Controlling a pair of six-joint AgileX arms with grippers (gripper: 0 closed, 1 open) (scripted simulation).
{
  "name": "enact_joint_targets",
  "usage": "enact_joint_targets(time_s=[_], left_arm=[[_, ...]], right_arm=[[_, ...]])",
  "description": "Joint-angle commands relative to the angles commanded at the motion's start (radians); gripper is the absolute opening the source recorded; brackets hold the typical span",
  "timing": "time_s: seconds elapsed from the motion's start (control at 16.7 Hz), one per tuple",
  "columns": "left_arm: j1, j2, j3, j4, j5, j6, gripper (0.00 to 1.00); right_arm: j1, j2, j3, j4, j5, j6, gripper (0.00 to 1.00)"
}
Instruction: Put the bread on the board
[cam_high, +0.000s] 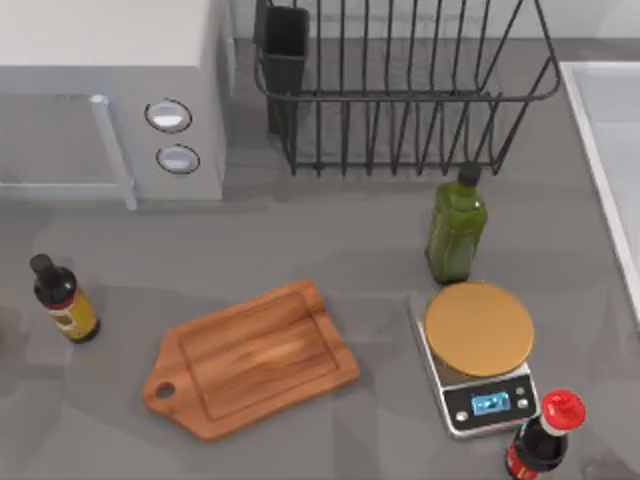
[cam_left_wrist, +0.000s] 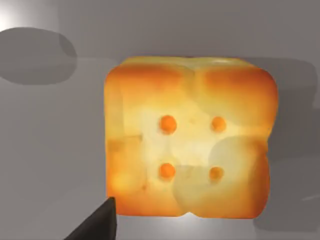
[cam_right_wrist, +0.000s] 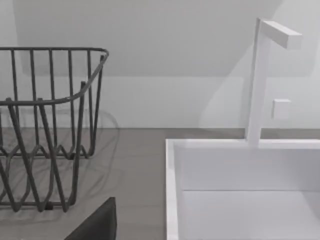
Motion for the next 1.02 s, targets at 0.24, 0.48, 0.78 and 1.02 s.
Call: enact_joint_targets(time_s=[0.24,0.48,0.78,1.02], left_arm=[[0.03,0.177,0.149,-0.105,-0.012,0.043,1.0],[0.036,0.214,0.185,-0.125,-0.016,0.053,1.0],[0.032,0.214,0.173,-0.112,-0.016,0.05,1.0],[0.044,0.226,0.098,-0.025,-0.015,0.061,1.0]], right_arm=[[0.0,0.0,0.0,0.0,0.0,0.0,1.0],[0.0,0.0,0.0,0.0,0.0,0.0,1.0],[0.0,0.0,0.0,0.0,0.0,0.0,1.0],[0.0,0.0,0.0,0.0,0.0,0.0,1.0]])
